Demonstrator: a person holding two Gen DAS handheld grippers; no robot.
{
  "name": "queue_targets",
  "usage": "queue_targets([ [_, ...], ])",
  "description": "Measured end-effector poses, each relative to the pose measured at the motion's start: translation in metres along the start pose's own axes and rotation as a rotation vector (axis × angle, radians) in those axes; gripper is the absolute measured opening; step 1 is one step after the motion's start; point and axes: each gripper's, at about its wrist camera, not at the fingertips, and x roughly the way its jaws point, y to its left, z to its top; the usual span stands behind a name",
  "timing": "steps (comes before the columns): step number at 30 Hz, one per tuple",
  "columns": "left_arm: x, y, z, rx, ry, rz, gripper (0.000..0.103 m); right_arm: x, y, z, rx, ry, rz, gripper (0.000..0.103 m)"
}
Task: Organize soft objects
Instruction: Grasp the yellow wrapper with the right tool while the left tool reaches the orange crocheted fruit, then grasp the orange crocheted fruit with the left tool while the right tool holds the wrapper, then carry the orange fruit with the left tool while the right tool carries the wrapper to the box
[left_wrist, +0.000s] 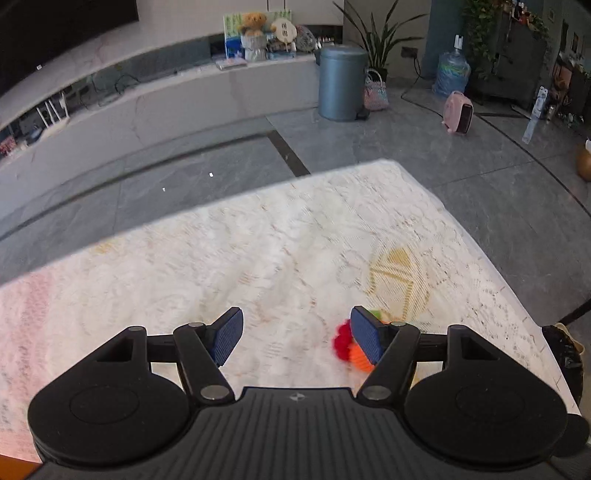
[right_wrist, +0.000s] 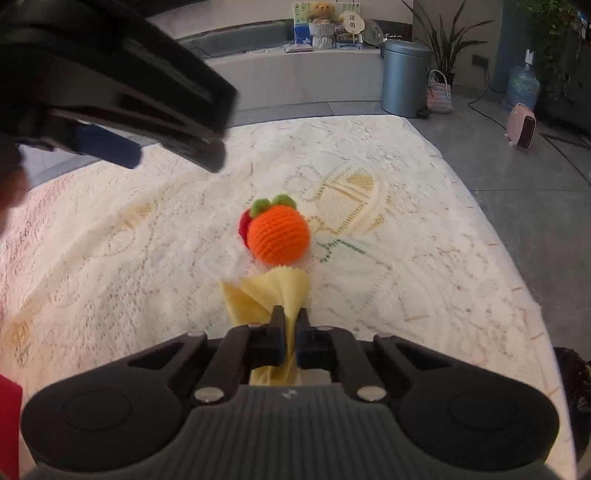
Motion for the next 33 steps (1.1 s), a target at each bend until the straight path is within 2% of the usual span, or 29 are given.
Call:
queue_targets([
  [2,0.01,-0.005,-0.004,-0.007,0.035,-0.029,0.078,-0.011,-0.008,0.0,0.023,0.0,-0.016,0.002],
  [5,0.02,-0.008,-0.005,-0.011,0.066,-0.093,0.078,-0.027,-0.025,0.004,0.098,-0.042,0.009,0.002],
  [8,0.028,-0.01,-0.003,-0.037,0.066,-0.115,0.078,-0.036,-0.035,0.003,0.129,-0.056,-0.014,0.002],
  [11,0.031,-0.015,0.001,-0.055,0.075,-0.121,0.078,-0.034,-0.04,-0.003,0.139,-0.029,-0.029,0.002],
  [14,0.035,-0.026,0.001,-0.031,0.074,-0.123,0.078,-0.033,-0.043,-0.006,0.151,-0.013,-0.022,0.002],
  [18,0.043,-0.042,-0.001,-0.004,0.071,-0.137,0.078,-0.038,-0.044,-0.005,0.152,-0.033,-0.01,0.002],
  [20,0.048,-0.048,-0.004,-0.003,0.068,-0.165,0.068,-0.043,-0.047,-0.005,0.162,-0.05,0.005,0.002],
  [21,0.049,-0.05,-0.006,-0.016,0.061,-0.187,0.053,-0.044,-0.049,-0.005,0.171,-0.055,0.007,0.002],
  [22,0.049,-0.053,-0.007,-0.029,0.061,-0.199,0.05,-0.046,-0.052,-0.006,0.179,-0.06,0.006,0.002],
  [24,0.047,-0.059,-0.007,-0.027,0.068,-0.178,0.046,-0.048,-0.058,-0.007,0.194,-0.061,-0.012,0.003],
  [27,0.04,-0.068,-0.008,0.037,0.051,-0.129,0.046,-0.05,-0.063,-0.008,0.21,-0.055,-0.05,0.003],
  [33,0.013,-0.058,-0.002,0.057,0.001,-0.076,0.046,-0.052,-0.06,-0.007,0.216,-0.076,0.006,0.003],
])
